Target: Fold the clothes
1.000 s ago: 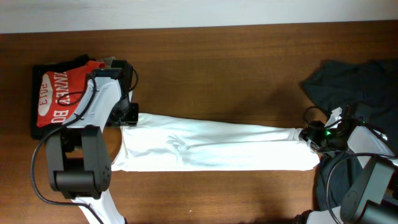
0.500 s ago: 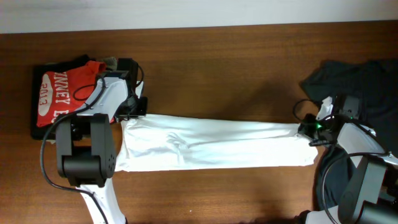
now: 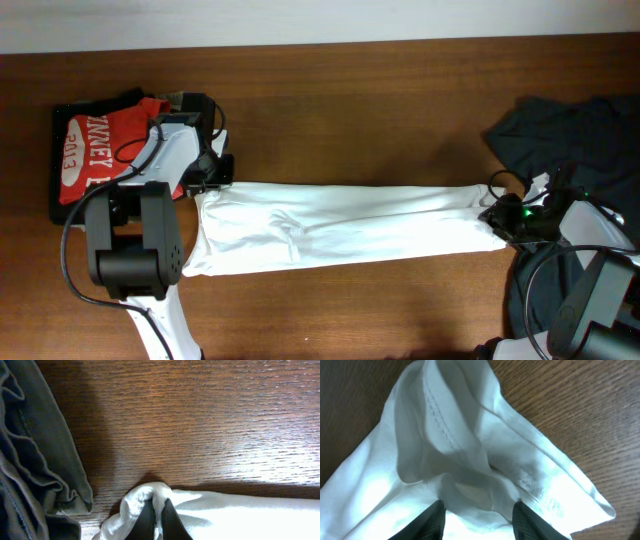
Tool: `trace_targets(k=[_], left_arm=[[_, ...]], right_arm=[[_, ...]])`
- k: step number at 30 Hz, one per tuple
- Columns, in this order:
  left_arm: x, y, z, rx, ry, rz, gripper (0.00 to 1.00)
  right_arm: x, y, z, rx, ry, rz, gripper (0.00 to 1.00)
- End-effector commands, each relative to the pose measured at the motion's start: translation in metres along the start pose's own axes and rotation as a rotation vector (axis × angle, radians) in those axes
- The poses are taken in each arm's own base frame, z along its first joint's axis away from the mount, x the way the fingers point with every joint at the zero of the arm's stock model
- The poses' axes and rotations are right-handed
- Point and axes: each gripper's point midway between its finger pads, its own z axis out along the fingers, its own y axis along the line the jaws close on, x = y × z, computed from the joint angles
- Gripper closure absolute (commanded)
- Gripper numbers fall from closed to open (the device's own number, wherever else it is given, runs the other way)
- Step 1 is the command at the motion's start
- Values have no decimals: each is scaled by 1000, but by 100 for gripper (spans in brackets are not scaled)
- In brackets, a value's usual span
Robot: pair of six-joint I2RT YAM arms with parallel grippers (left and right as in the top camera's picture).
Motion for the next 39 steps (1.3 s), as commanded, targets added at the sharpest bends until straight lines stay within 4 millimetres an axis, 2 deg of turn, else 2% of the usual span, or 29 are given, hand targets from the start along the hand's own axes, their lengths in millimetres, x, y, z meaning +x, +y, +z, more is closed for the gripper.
trace_targets(k=[1,2,3,4,5,7,8,10,11,12,13,14,15,16,18,19,21,22,24,26,28,29,31,33,35,36,37,38,39], left_arm=[[13,-3,26,29,67,5,98],[13,-3,26,29,66,5,98],[13,-3,26,29,67,5,98],[13,-3,26,29,67,5,97],[13,-3,26,29,67,5,97],[11,-12,23,82,63,4,86],[7,-18,16,121,58,3,58],[-3,-20,-12,133,43,3,51],[-8,-19,-28,133,24,4,50],[-17,-18,-57,132,-17,6,50],[-22,-18,-82,131,-51,14,49],[-25,-17,-110,128,-95,43,48],[-26,-16,-130,124,-130,56,46],[-26,-15,-148,121,-173,58,46],[-23,-15,-178,117,-247,61,45],[-23,-14,-184,116,-262,62,45],[-17,-14,-201,114,-295,67,45],[-13,-14,-205,114,-297,67,45],[-10,-14,-208,114,-295,67,45],[-8,-14,-208,115,-290,66,45],[-9,-14,-208,115,-291,67,45],[-8,-14,-208,115,-289,67,45],[-8,-14,-208,115,-288,67,45],[-8,-15,-208,116,-289,67,45],[-8,-15,-208,116,-288,67,45],[-7,-15,-208,120,-286,67,45],[-6,-15,-208,121,-281,67,45],[-5,-15,-208,121,-278,67,45],[-5,-15,-208,120,-278,66,45]], right_arm=[[8,1,4,-7,19,-10,77],[9,3,4,-22,25,-15,81],[6,1,2,-14,13,-25,57],[0,-2,0,-2,-4,-32,57],[-11,-1,-4,-6,-37,-44,48],[-17,1,-3,-10,-61,-86,32],[-13,5,3,-12,-43,-117,25],[-2,15,21,-15,15,-195,26],[6,18,31,-13,53,-228,28],[16,19,44,-4,101,-246,37],[25,15,56,24,145,-255,51],[27,12,59,31,158,-250,71],[22,10,57,29,145,-241,86],[13,11,48,22,116,-226,96],[-12,18,17,14,36,-215,96],[-19,22,6,10,5,-216,96],[-44,44,-44,-4,-128,-247,96],[-50,54,-64,-16,-177,-248,96],[-48,77,-91,-40,-228,-297,96],[-29,111,-106,-88,-243,-393,96],[-8,135,-103,-107,-210,-473,96],[20,156,-87,-119,-127,-557,96],[47,172,-71,-110,-50,-614,96],[87,195,-50,-101,38,-701,96],[116,206,-29,-55,98,-735,94],[137,209,-9,-21,154,-763,91],[149,209,2,-10,193,-777,89],[167,212,18,-10,255,-791,81],[177,214,30,-5,280,-817,61]])
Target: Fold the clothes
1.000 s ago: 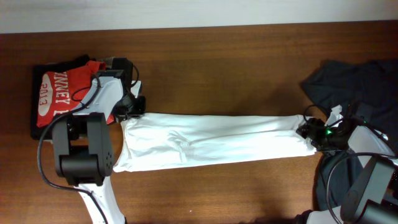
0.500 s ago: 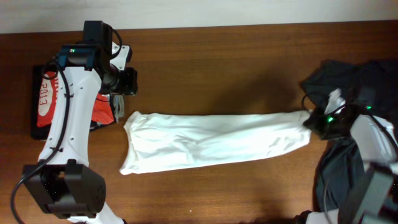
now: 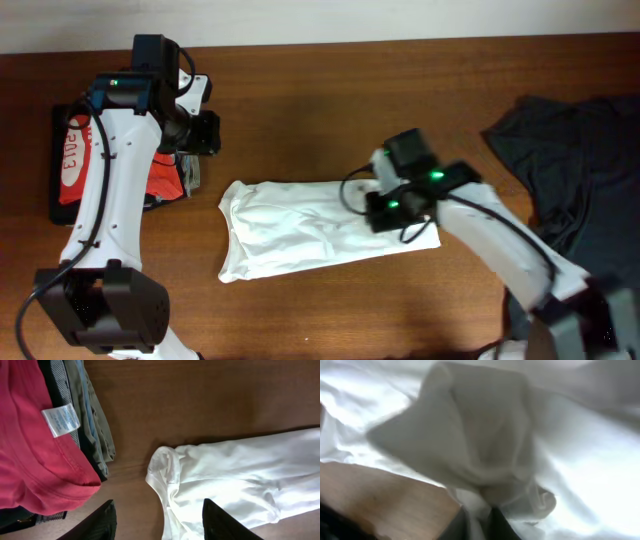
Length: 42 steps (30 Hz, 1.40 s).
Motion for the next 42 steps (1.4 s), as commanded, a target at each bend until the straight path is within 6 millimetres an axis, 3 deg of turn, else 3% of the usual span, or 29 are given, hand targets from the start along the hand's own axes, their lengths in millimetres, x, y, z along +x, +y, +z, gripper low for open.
trace_targets(k=[1,3,5,7,9,13,17,18,19,20,22,23,24,26,27,28,30,33,36,37,39,41,42], left_arm=[[-3,-2,-16,9,-39,17,45],[-3,-2,-16,9,-39,17,45],[-3,-2,-16,9,-39,17,45],[-2,-2,-15,10,-38,17,44],[-2,-11,-15,41,-35,25,43],[0,-25,-14,58,-29,57,38],[0,-25,-14,59,-28,56,38],[0,-25,-14,59,-28,56,38],[0,-25,-14,59,-28,56,38],[0,-25,-14,59,-28,56,38],[-1,-25,-14,59,-29,56,38],[0,-25,-14,59,-28,56,38],[0,-25,-14,59,-28,56,38],[0,-25,-14,59,-28,57,38],[0,-25,-14,58,-28,57,38],[0,-25,-14,58,-29,57,34],[0,-25,-14,58,-29,57,31],[0,-25,-14,59,-28,56,30],[-1,-25,-14,58,-29,57,29],[-1,-25,-14,58,-29,57,28],[4,-25,-14,59,-12,55,28],[23,-25,-10,64,70,44,29],[45,-32,5,113,155,31,29]], right_arm=[[8,19,35,-1,70,2,57],[-6,26,31,-21,10,-8,51],[-25,26,5,-42,-84,-2,50],[-39,2,-25,-37,-166,71,48],[-33,-14,-22,-16,-134,114,42],[-2,-24,19,10,15,136,38],[20,-3,50,-40,128,91,39],[22,5,54,-57,135,73,47],[22,19,55,-107,136,54,73],[18,34,54,-181,127,39,84],[6,66,47,-356,92,-6,96],[0,74,42,-399,65,-27,93],[-5,73,40,-388,44,-33,76],[-23,61,24,-366,-38,-54,58],[-35,50,9,-358,-91,-44,54],[-46,28,-9,-341,-145,9,46],[-53,-23,-27,-281,-188,149,41],[-35,-100,-34,-192,-158,272,40],[-9,-143,-18,-102,-78,361,25],[0,-152,-6,-70,-46,379,19],[5,-152,2,-83,-21,351,18],[1,-154,0,-96,-42,342,22],[-1,-152,-4,-124,-56,349,26]])
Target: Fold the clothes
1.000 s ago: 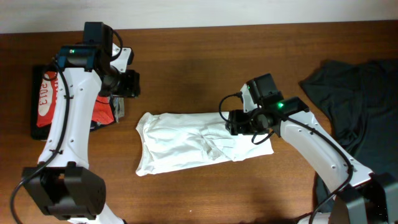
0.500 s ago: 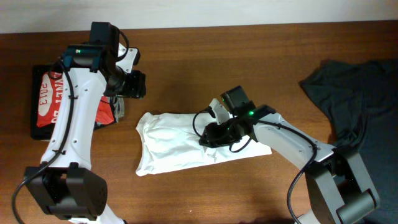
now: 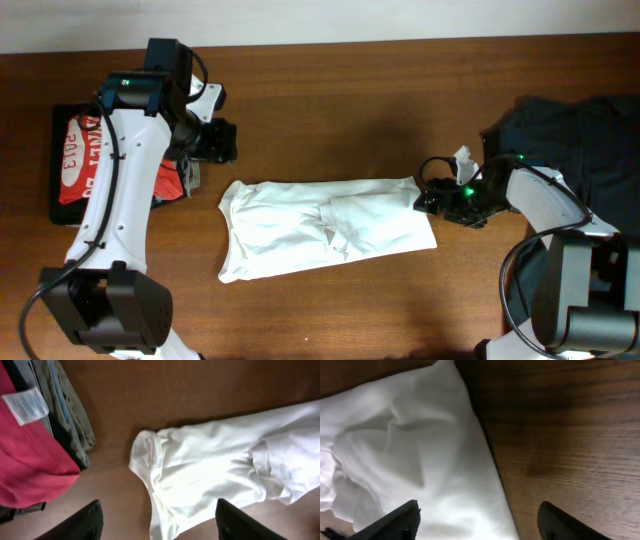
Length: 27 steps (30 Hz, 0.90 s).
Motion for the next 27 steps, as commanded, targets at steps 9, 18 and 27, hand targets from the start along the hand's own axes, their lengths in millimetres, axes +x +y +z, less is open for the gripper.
trace_targets(k=[9,18,27], left_arm=[[132,-13,133,157,325,-61,20],[155,-29,186,275,224,-89,76],[116,19,97,47,184,-123,100]], right_arm=[[-4,63,-74,-254,-185,-105,20],[2,75,-74,-260,-176,-144,21],[3,75,-73,-260,-170,-140,21]])
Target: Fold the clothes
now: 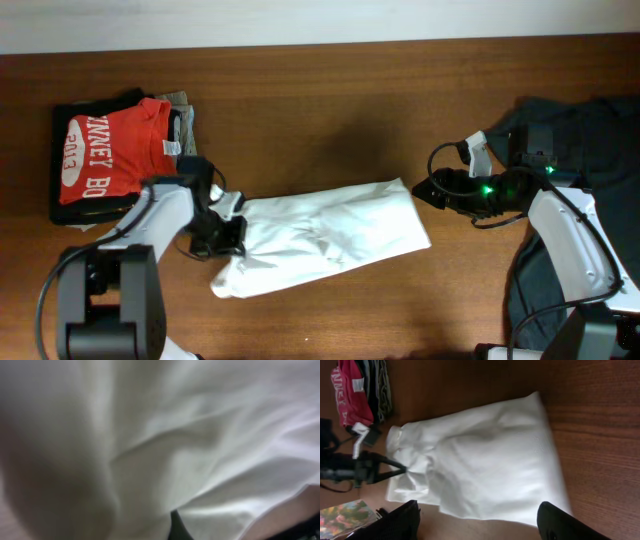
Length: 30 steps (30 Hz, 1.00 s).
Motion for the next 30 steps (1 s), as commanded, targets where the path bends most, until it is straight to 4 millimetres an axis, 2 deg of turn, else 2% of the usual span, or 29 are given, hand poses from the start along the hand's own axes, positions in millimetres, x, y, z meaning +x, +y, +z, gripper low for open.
trace_targets(k=[1,2,3,4,7,10,12,13,15,16,17,19,20,21,22,23,24,25,26,27,28,29,30], left_arm=[[-36,9,-114,-200,-207,16,100],[-44,-2,-141,-207,-268,38,100],[-50,-11,-155,-208,-304,59,100],[-54,-24,-161,-206,-328,98,100],[-53,-61,-135,-191,-277,170,100],[-48,-100,-102,-191,-201,275,100],[-51,-124,-74,-190,-167,330,100],[-51,-135,-53,-192,-137,347,99],[-50,-149,-27,-196,-100,364,72],[-46,-155,-16,-200,-76,387,44],[-42,-159,-9,-204,-58,404,20],[-39,-165,-16,-205,-57,416,14],[-39,-167,-29,-206,-59,408,14],[-47,-165,-67,-232,-101,394,14],[-54,-161,-90,-264,-144,389,13],[-63,-152,-118,-308,-205,380,13],[-69,-140,-130,-332,-234,350,13],[-70,-129,-132,-338,-224,317,24],[-70,-118,-130,-346,-208,300,48],[-70,-103,-123,-355,-190,269,67],[-72,-82,-108,-352,-172,226,67],[-67,-73,-87,-294,-130,256,65],[-61,-72,-71,-219,-96,301,63]], right_arm=[[-1,8,-3,-21,-8,-30,21],[-1,8,-3,-21,-9,-30,22],[-1,8,-3,-21,-9,-30,21],[-1,8,-3,-21,-10,-31,21],[-1,8,-3,-20,-10,-31,21],[-1,7,-3,-18,-11,-31,21],[-1,7,-3,-18,-11,-31,21],[-1,7,-3,-18,-11,-31,21],[-1,7,-3,-18,-10,-31,20],[-1,7,-3,-18,-10,-31,20],[-1,7,-3,-18,-10,-31,20],[-1,6,-3,-14,-10,-32,20],[-1,1,-3,18,-12,-35,21],[-1,-5,-3,53,-11,-53,20],[-1,-4,-2,48,-10,-56,21],[1,5,0,18,-1,-79,21],[5,20,6,-35,20,-113,22],[11,38,14,-87,47,-156,26],[16,51,21,-113,67,-193,28],[24,73,34,-141,95,-245,30],[31,100,52,-161,111,-308,32],[36,115,69,-132,110,-340,32],[41,126,86,-97,110,-359,32]])
